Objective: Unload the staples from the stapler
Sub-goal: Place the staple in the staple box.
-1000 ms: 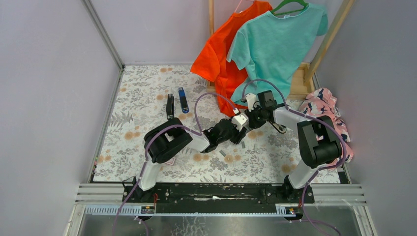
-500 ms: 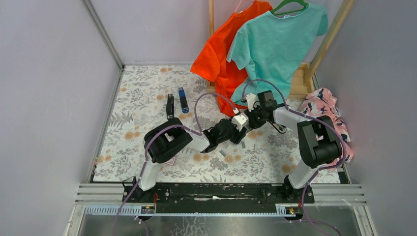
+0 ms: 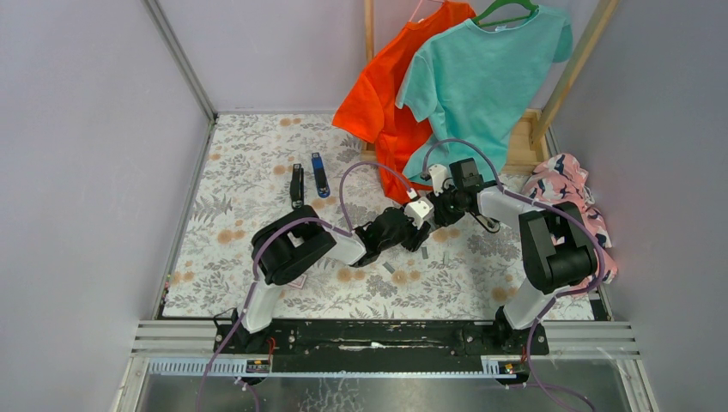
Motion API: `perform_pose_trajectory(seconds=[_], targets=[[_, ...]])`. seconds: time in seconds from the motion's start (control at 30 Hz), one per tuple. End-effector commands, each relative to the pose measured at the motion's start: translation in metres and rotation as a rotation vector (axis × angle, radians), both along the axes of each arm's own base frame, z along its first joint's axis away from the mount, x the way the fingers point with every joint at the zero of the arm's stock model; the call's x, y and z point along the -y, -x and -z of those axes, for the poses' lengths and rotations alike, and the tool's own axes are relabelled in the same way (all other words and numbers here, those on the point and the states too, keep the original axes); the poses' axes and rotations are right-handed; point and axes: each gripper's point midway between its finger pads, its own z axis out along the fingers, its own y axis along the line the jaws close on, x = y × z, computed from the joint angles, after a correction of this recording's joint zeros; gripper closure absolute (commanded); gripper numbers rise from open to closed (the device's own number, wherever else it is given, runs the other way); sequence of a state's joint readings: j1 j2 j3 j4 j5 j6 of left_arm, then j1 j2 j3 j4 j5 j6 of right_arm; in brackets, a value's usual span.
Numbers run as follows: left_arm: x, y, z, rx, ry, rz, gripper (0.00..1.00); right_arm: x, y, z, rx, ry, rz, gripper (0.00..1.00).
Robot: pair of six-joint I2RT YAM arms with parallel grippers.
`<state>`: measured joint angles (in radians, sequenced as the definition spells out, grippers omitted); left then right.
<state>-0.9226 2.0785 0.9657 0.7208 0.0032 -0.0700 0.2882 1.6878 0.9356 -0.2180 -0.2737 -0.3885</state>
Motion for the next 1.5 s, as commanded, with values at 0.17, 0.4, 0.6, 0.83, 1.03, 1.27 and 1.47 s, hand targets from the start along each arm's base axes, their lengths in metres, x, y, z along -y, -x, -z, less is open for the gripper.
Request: perform_pose_trajectory(seconds=[0.17, 0.4, 0.6, 0.83, 1.03, 1.27, 1.47], targets=[[-0.004, 0.004, 0.008, -0.016, -0.009, 0.009, 0.45, -0.009, -0.010, -0.025, 0.057, -0.037, -0.005, 0.67], [-0.003, 0.003, 0.008, -0.018, -0.007, 0.008, 0.45, -0.012, -0.011, -0.037, 0.084, -0.061, -0.002, 0.67], [-0.004, 0.003, 0.006, -0.017, -0.002, 0.003, 0.45, -0.016, -0.012, -0.049, 0.103, -0.097, 0.005, 0.69], [-0.004, 0.003, -0.032, -0.001, 0.086, 0.000, 0.34, -0.013, -0.010, -0.055, 0.088, -0.148, 0.025, 0.70], [-0.018, 0.010, -0.085, 0.052, 0.189, 0.004, 0.26, -0.018, 0.008, -0.071, 0.032, -0.248, -0.082, 0.69], [-0.080, 0.039, -0.155, 0.129, 0.437, -0.022, 0.21, -0.047, 0.037, -0.114, 0.012, -0.460, -0.247, 0.61], [-0.127, 0.053, -0.177, -0.090, 0.674, -0.029, 0.00, -0.061, 0.050, -0.151, 0.003, -0.577, -0.304, 0.59]])
